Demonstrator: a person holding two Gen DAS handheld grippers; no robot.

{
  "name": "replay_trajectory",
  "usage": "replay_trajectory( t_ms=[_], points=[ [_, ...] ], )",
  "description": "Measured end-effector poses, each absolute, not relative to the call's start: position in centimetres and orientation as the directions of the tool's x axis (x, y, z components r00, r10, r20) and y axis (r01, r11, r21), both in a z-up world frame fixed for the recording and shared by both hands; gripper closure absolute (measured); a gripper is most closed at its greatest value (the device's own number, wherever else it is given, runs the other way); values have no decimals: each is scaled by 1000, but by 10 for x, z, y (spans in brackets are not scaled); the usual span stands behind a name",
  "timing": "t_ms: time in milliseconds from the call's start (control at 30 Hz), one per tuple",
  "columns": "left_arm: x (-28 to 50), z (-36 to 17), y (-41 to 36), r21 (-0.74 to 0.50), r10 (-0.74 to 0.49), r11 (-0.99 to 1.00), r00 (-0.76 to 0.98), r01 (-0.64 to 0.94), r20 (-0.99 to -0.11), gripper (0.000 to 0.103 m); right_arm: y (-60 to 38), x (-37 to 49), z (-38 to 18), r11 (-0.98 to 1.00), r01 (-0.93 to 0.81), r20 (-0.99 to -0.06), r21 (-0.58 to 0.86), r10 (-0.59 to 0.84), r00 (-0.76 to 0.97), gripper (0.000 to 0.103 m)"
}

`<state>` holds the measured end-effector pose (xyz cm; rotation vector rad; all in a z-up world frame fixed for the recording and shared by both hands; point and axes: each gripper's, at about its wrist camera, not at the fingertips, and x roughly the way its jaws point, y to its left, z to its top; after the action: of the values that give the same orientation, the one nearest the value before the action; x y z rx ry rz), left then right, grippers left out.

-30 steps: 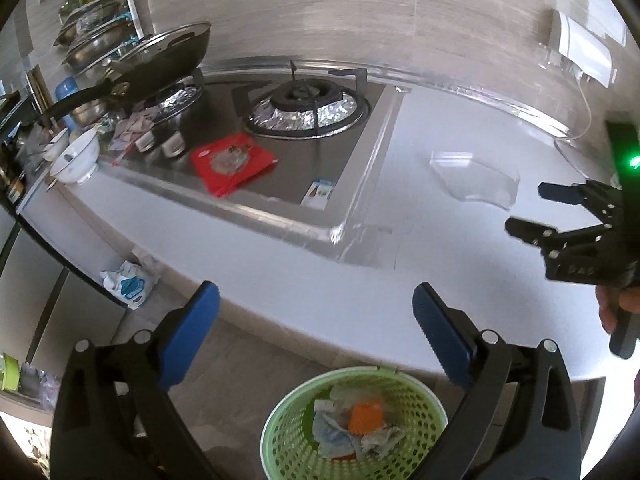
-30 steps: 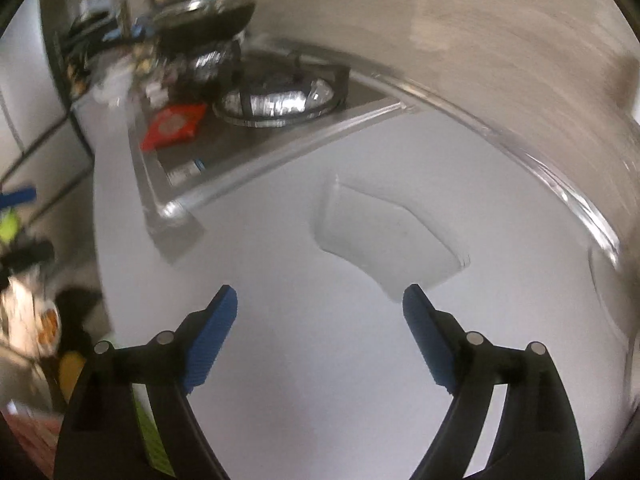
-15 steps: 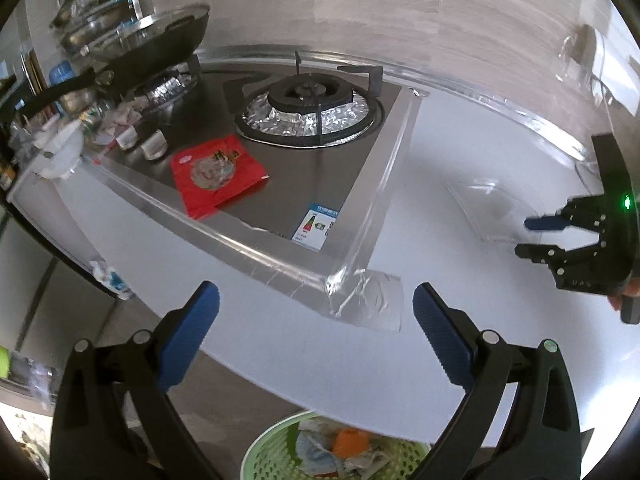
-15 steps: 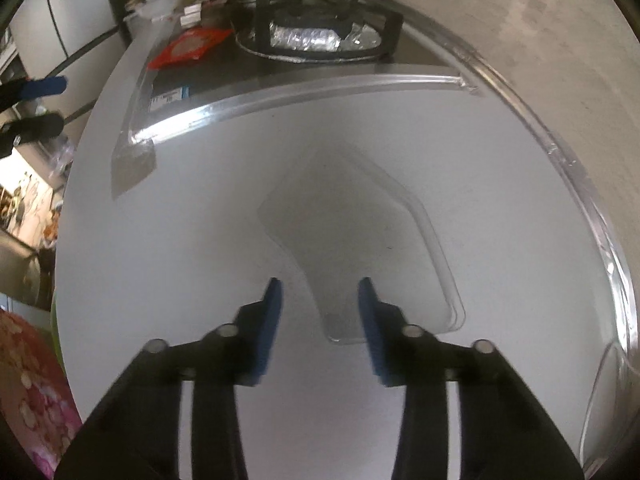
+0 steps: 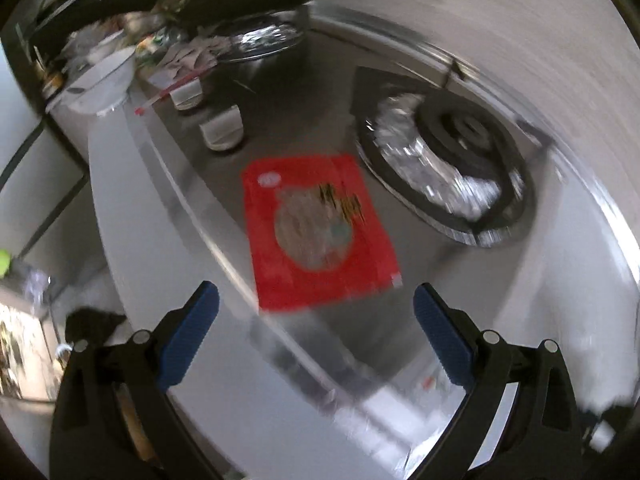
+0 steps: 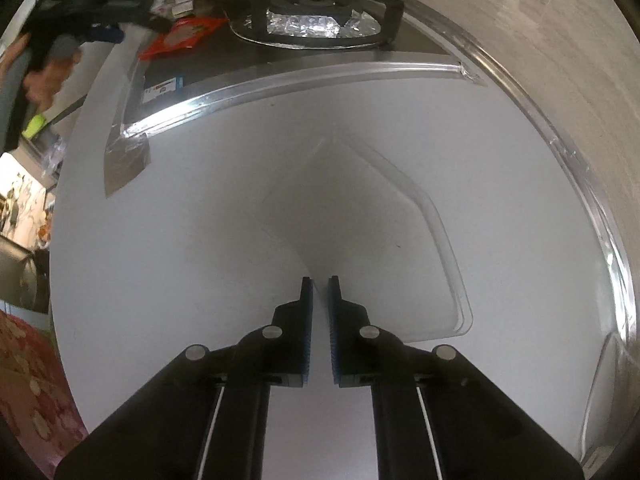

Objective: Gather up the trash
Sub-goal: 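Grasp the clear plastic tray with the right tool while the left tool grasps the red snack bag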

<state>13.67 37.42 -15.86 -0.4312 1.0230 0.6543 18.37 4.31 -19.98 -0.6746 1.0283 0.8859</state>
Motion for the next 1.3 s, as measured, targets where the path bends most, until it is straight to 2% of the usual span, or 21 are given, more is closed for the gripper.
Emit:
replay_trajectory(
  t_ms=[333,500,600,667,733,767,967,1300],
  points=[
    [185,-187,400,2,303,691,287,-723,-909,9,41,185,-198,560,-828,-920,-31,308,243,95],
    [189,-191,397,13,324,701,301,-713,-897,25,40,186,-199,588,-809,-919,-14,311,241,95],
    [189,-189,391,18,336,722,328,-692,-883,47,40,185,-199,600,-800,-919,-4,314,239,96],
    [188,-187,385,16,330,742,344,-671,-879,76,40,183,-199,606,-795,-918,0,316,240,96],
    [187,-186,381,16,327,752,351,-659,-877,93,41,181,-199,616,-788,-917,9,320,240,96],
    [187,-186,379,19,329,754,352,-657,-876,96,41,181,-199,620,-785,-916,13,323,239,96],
    [181,-182,376,24,335,768,370,-640,-867,101,40,176,-198,651,-759,-908,26,333,254,96],
    [164,-147,351,41,362,806,437,-590,-823,101,35,172,-183,711,-696,-879,96,388,276,100]
  ],
)
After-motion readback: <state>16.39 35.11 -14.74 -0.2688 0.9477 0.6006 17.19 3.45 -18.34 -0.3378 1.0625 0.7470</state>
